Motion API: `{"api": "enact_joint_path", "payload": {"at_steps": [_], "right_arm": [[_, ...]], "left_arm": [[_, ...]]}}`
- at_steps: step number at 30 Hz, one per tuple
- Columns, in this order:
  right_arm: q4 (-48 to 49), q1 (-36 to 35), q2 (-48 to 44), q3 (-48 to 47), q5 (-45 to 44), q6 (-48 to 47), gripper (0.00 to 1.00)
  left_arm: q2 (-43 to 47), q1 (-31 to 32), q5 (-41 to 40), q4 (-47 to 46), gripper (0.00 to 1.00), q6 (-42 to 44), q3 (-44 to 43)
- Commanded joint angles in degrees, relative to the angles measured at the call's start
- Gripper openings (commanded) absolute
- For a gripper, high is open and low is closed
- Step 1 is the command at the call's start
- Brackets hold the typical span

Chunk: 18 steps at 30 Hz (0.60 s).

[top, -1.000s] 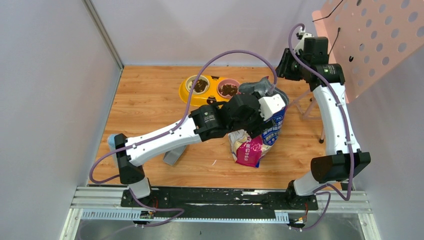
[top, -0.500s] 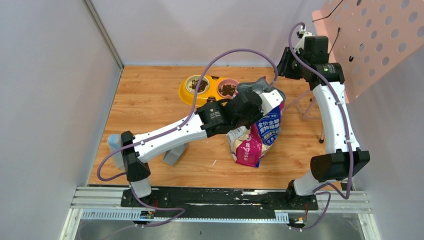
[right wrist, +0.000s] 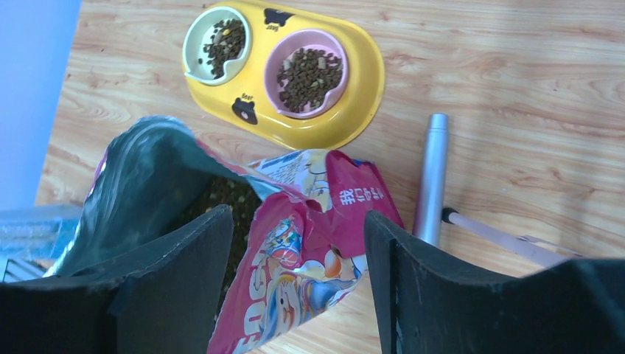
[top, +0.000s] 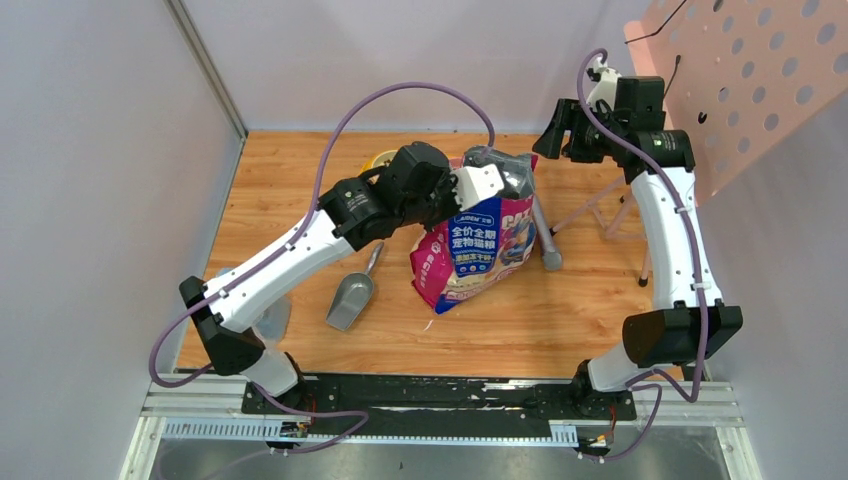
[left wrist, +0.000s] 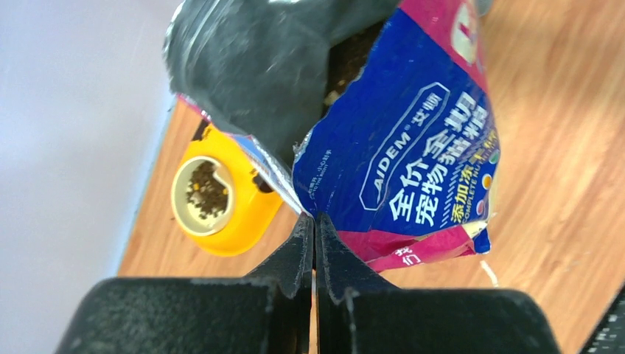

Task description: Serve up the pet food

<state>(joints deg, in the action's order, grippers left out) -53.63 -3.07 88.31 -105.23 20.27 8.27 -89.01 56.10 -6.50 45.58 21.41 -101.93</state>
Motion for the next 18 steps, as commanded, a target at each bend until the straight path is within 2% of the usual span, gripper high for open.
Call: {"api": "enact_joint_path", "payload": {"at_steps": [1, 3, 6, 9, 12, 18], "right_arm": [[2.4, 0.2, -2.1, 0.3, 5.6, -3.2, 0.67], [2.4, 0.3, -1.9, 0.4, 9.6, -6.6, 0.66], [2.4, 1.0, -4.6, 4.4, 23.8, -21.2, 0.65], [4.3, 2.3, -9.1, 11.2, 33.4, -32.4, 0.65], [4.7, 2.5, -10.7, 14.4, 37.8, -38.1, 0.64], [5.0, 2.5, -10.8, 15.5, 39.9, -52.7, 0.56]], "left_arm": [[7.0, -2.4, -0.1, -7.6, 0.00, 8.6, -0.9], [8.5, -4.0, 0.4, -8.0, 0.00, 8.9, 1.3], [11.0, -7.0, 2.0, -8.3, 0.00, 10.1, 4.3], [13.4, -12.6, 9.2, -9.1, 0.00, 11.2, 8.3], [16.3, -15.8, 16.2, -11.3, 0.00, 14.5, 11.4], [17.3, -17.4, 22.0, -12.5, 0.00, 17.3, 12.9]]}}
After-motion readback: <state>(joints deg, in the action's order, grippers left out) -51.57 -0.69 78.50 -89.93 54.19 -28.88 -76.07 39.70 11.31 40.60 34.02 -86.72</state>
